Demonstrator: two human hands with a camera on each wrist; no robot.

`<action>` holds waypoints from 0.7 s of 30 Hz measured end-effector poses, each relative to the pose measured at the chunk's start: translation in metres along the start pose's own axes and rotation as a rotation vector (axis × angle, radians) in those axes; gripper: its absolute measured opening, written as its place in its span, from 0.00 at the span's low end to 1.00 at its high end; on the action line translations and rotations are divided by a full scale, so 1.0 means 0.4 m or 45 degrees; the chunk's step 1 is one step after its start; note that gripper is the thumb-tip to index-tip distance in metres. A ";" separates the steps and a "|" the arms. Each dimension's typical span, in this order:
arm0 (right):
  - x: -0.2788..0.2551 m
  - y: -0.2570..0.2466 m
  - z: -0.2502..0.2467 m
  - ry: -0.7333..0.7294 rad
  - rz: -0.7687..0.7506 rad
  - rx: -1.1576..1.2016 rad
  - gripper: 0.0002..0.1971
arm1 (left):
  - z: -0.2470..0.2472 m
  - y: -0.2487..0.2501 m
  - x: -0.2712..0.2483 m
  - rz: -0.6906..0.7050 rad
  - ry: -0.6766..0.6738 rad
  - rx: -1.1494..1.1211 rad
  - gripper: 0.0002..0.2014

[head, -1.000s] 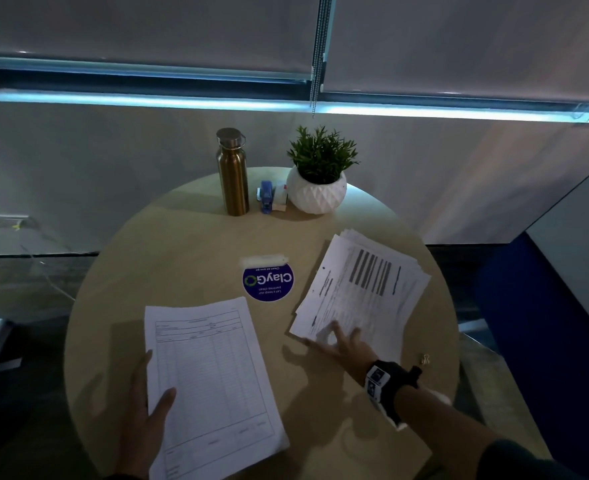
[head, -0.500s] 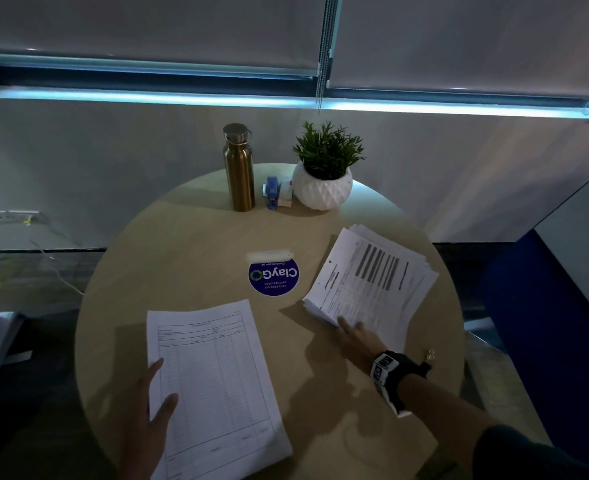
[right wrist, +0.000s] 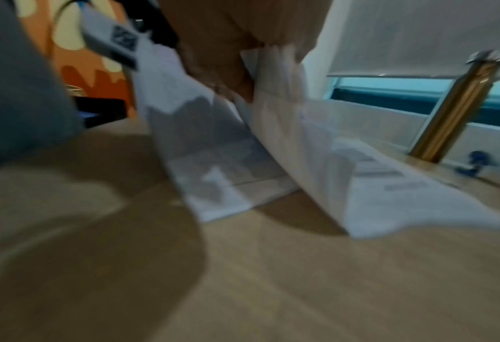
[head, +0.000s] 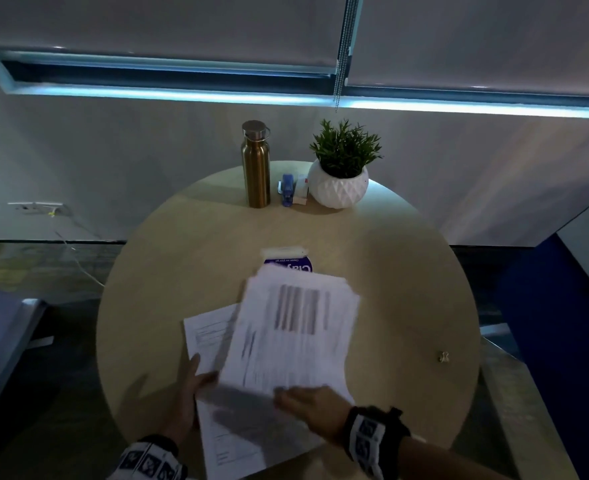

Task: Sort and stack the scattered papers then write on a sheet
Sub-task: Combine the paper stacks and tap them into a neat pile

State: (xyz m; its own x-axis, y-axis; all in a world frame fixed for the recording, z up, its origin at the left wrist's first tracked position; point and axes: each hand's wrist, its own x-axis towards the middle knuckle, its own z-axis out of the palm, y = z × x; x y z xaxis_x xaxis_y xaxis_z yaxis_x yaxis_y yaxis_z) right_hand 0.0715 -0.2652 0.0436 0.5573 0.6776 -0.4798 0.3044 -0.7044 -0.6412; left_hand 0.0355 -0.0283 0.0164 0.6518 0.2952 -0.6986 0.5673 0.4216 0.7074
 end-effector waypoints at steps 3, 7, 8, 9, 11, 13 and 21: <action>0.001 0.009 0.078 -0.293 -0.265 -0.356 0.15 | 0.012 0.004 0.006 -0.056 -0.074 0.170 0.08; 0.008 0.046 0.052 0.025 -0.285 -0.022 0.21 | -0.008 -0.055 0.014 0.226 0.053 0.630 0.21; 0.013 0.058 0.041 0.303 -0.132 0.111 0.24 | -0.012 -0.066 0.016 0.270 0.079 0.631 0.25; 0.021 0.081 0.035 0.581 0.045 0.197 0.27 | -0.021 -0.075 0.023 0.298 0.081 0.637 0.31; 0.052 0.120 0.013 0.912 0.509 0.298 0.30 | -0.045 -0.070 0.026 0.247 0.016 0.651 0.50; 0.077 0.133 -0.009 0.714 0.880 0.125 0.27 | -0.082 -0.063 0.045 0.065 -0.024 0.592 0.66; 0.196 0.023 0.039 0.526 0.674 0.235 0.37 | 0.002 -0.037 0.064 0.137 0.008 0.561 0.41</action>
State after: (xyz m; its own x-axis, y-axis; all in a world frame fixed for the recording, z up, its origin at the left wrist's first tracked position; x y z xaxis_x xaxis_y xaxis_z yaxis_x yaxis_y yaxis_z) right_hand 0.1060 -0.2153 -0.0090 0.8541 0.0910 -0.5122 -0.2055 -0.8455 -0.4928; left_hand 0.0442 -0.0276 -0.0120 0.7163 0.3233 -0.6183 0.6575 -0.0163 0.7532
